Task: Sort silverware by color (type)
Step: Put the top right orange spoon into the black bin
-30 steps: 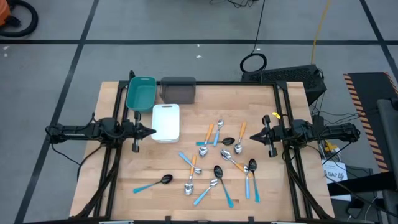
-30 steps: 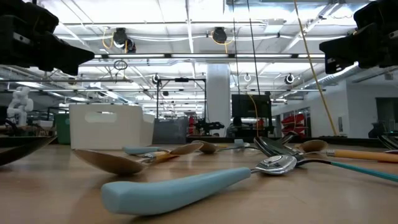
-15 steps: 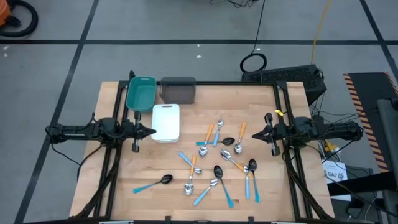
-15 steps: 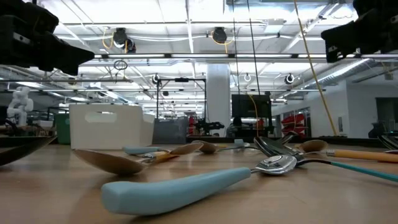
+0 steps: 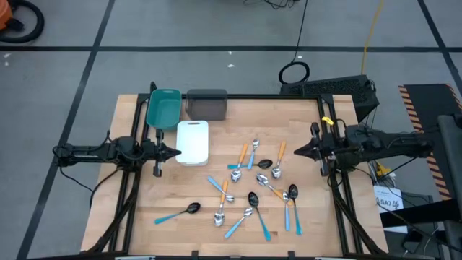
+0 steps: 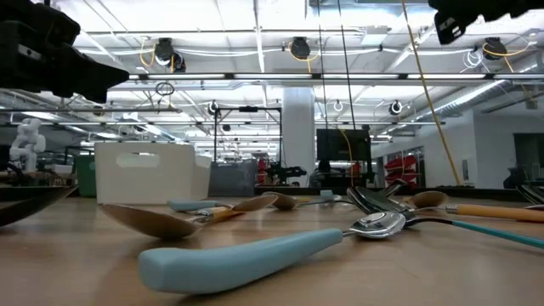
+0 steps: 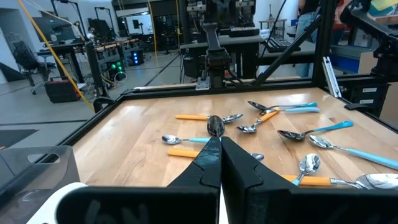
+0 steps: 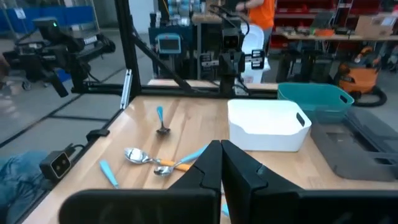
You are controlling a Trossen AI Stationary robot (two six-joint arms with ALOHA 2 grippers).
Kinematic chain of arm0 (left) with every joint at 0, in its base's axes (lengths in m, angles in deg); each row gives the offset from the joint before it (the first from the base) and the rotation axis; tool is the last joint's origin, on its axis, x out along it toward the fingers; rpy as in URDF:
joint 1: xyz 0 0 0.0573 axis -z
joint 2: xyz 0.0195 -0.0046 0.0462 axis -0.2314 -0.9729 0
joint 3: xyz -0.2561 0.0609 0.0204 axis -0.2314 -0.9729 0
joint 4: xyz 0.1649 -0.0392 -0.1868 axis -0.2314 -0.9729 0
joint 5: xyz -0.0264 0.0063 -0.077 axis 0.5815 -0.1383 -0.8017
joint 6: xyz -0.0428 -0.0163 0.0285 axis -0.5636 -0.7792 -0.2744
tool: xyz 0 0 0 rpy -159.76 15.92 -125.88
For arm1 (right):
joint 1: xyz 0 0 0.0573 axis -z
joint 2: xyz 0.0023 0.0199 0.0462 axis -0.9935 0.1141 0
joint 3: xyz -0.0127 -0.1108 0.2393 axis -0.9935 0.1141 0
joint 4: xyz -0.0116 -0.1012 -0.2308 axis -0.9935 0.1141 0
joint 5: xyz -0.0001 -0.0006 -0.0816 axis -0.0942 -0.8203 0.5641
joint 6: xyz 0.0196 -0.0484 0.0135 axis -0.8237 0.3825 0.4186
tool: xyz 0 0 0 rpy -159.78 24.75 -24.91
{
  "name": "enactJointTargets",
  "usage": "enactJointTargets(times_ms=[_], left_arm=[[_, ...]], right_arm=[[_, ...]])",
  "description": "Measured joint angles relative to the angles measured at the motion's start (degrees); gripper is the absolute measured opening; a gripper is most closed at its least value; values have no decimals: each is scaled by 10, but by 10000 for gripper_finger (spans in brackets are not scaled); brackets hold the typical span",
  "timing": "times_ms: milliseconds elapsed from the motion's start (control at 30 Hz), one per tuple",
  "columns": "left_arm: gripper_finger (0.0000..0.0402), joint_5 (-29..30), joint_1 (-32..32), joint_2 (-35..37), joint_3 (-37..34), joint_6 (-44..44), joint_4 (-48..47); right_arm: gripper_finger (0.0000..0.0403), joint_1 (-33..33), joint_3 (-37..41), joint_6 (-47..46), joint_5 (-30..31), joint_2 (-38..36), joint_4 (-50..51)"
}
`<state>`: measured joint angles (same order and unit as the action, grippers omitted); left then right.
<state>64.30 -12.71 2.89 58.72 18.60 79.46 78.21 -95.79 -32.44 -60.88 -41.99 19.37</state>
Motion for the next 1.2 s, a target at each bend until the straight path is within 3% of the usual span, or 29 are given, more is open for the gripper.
enactJointTargets(times_ms=[167,300,500,1200], left_arm=[[1,0,0,0,0,0,0],[1,0,0,0,0,0,0],[1,0,0,0,0,0,0],[1,0,0,0,-2,6,24]], right_arm=[[0,0,-85,-4,5,63,49],[0,0,-145,-21,44,115,102],[0,0,-197,-28,60,176,142],[0,0,-205,36,59,324,141]])
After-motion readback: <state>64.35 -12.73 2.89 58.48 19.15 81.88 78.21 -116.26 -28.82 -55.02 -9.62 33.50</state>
